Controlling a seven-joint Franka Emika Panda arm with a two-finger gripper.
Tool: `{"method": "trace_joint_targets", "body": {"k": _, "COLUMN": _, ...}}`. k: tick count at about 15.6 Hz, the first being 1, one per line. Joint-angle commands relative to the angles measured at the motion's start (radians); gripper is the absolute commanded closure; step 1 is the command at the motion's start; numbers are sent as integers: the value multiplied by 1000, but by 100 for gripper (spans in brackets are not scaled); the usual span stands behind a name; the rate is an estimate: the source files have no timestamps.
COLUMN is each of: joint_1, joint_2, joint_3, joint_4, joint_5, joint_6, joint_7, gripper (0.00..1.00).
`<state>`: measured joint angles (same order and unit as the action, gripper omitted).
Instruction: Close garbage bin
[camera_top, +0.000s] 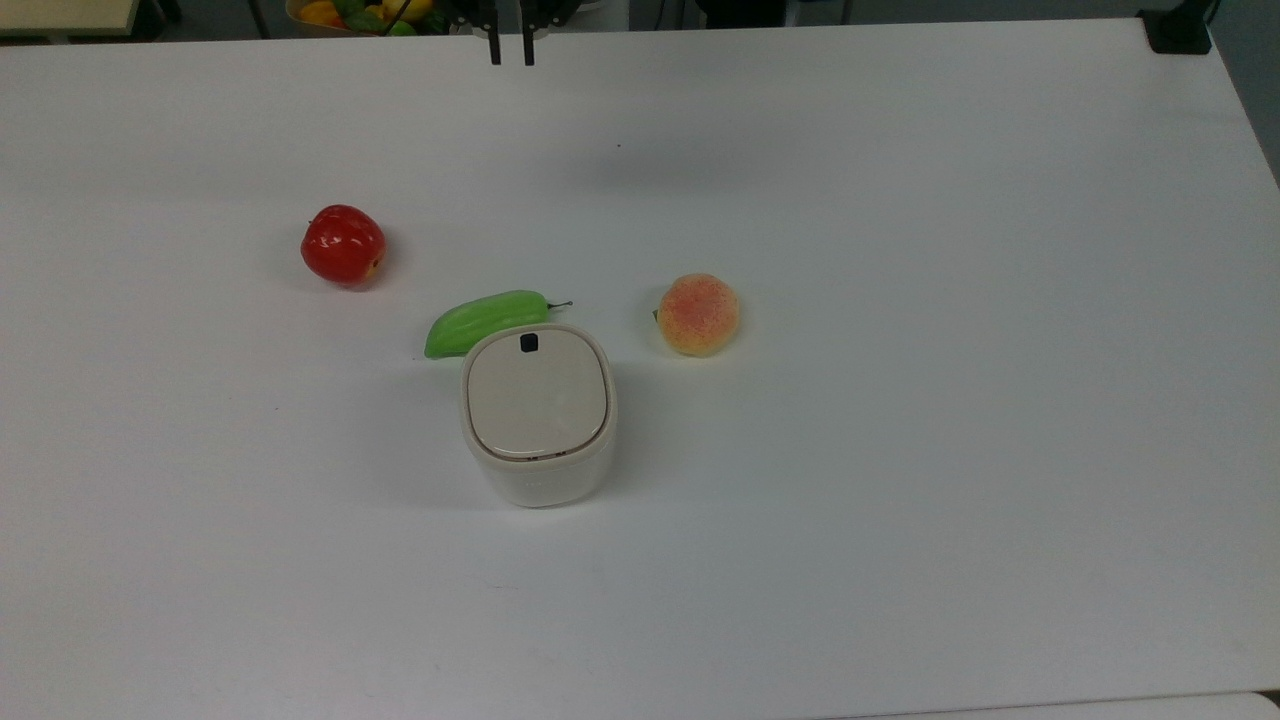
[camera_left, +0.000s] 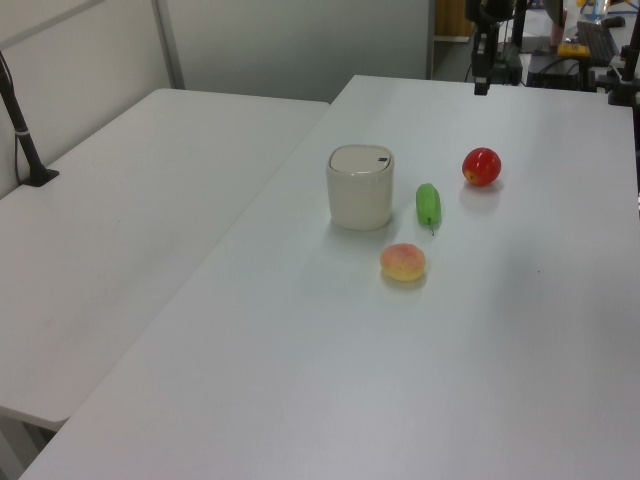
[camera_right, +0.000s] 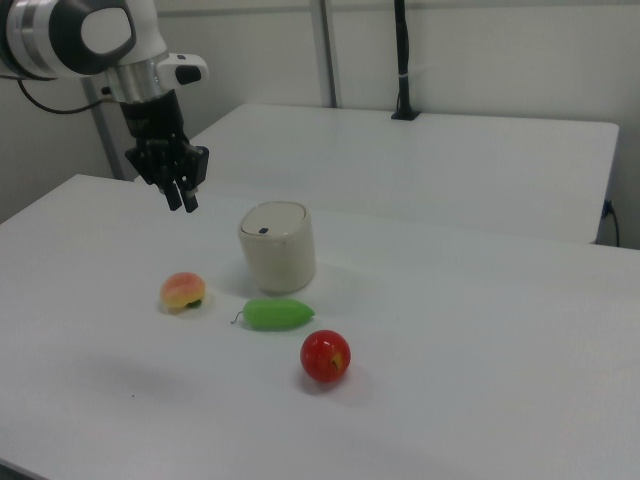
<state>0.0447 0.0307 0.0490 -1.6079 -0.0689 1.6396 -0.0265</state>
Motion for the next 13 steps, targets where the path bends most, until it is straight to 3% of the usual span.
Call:
{"method": "trace_joint_targets", "body": {"k": 1, "joint_1": -3, "joint_2": -40, "joint_3": -8, "joint_4": -36, "joint_5": -19, "joint_6": -21, "joint_7": 13, "gripper": 2}}
{"method": "trace_joint_targets", "body": {"k": 13, "joint_1": -43, "joint_2": -63, "joint_3": -14, "joint_4": -29, "joint_5": -19, "joint_6": -23, "joint_7": 7, "gripper": 0}}
